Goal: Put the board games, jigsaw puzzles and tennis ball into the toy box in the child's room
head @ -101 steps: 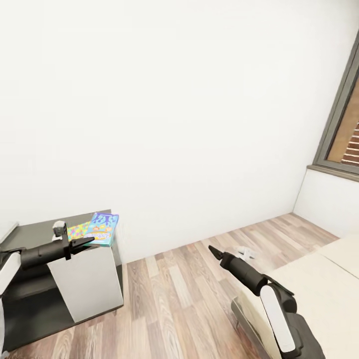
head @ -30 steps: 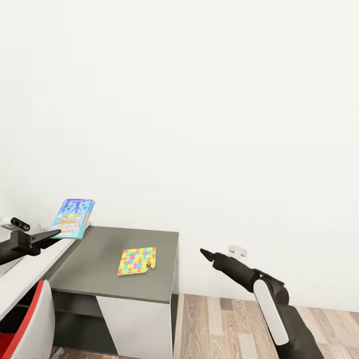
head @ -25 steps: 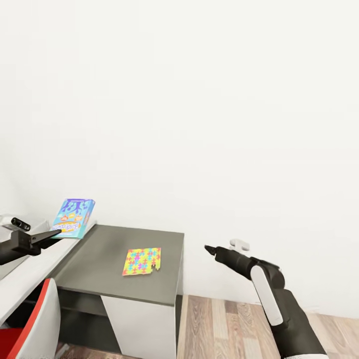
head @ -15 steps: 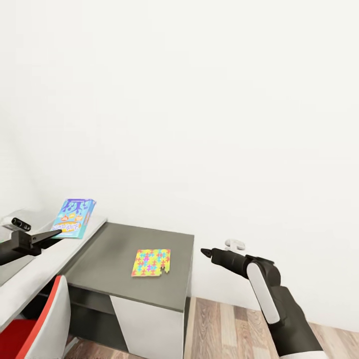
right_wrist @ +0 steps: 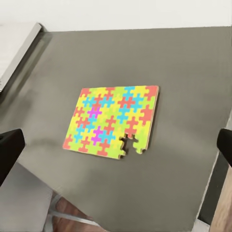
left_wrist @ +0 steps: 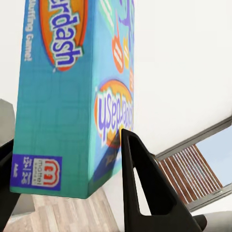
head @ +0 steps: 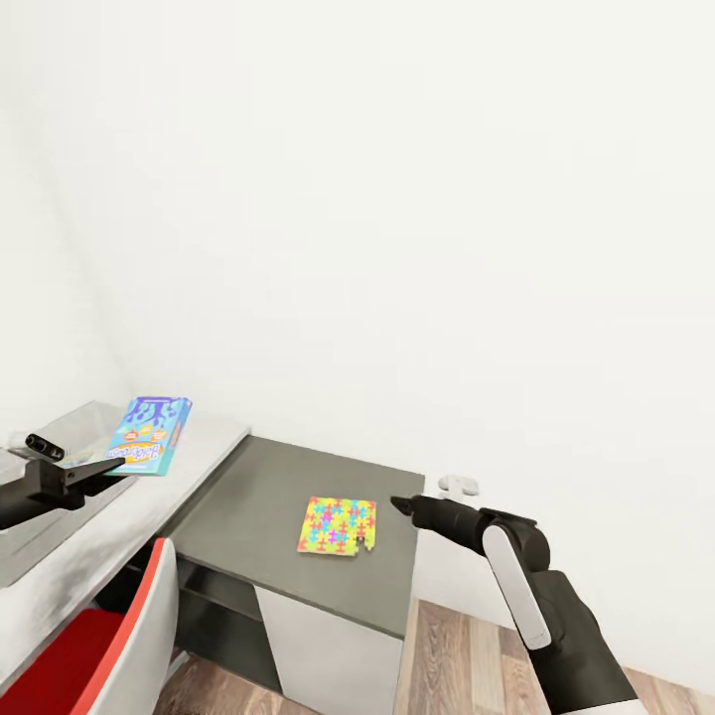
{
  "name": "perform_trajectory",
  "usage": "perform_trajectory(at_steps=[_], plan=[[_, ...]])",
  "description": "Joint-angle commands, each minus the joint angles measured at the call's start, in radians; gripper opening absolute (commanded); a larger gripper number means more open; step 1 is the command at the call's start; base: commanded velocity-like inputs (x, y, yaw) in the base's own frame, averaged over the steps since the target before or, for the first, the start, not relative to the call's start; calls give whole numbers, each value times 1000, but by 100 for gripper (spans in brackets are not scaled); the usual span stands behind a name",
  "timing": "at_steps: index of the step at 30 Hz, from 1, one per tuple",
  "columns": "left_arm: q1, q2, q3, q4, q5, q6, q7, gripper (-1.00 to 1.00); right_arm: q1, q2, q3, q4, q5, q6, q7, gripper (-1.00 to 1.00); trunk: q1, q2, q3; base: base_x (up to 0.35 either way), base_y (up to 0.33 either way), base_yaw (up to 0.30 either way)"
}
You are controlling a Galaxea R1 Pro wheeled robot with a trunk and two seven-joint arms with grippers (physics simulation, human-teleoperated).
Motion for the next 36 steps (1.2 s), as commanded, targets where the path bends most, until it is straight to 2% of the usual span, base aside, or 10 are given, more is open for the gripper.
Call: perform_trajectory(at_steps=[1, 28, 36], plan=[[-1, 0, 0, 0, 2, 10, -4, -100, -1, 0, 0, -1, -2, 4, -1, 100, 0, -1, -3, 156, 3, 209], [-1, -1, -1, -15, 2, 5, -4, -100, -1, 0, 1, 5, 0, 3, -3, 100, 0, -1, -35, 157, 0, 209], [-1, 0, -1, -15, 2, 4, -4, -100, 0, 0, 1, 4, 0, 2, -3, 100, 0, -1, -44, 108, 95, 209]])
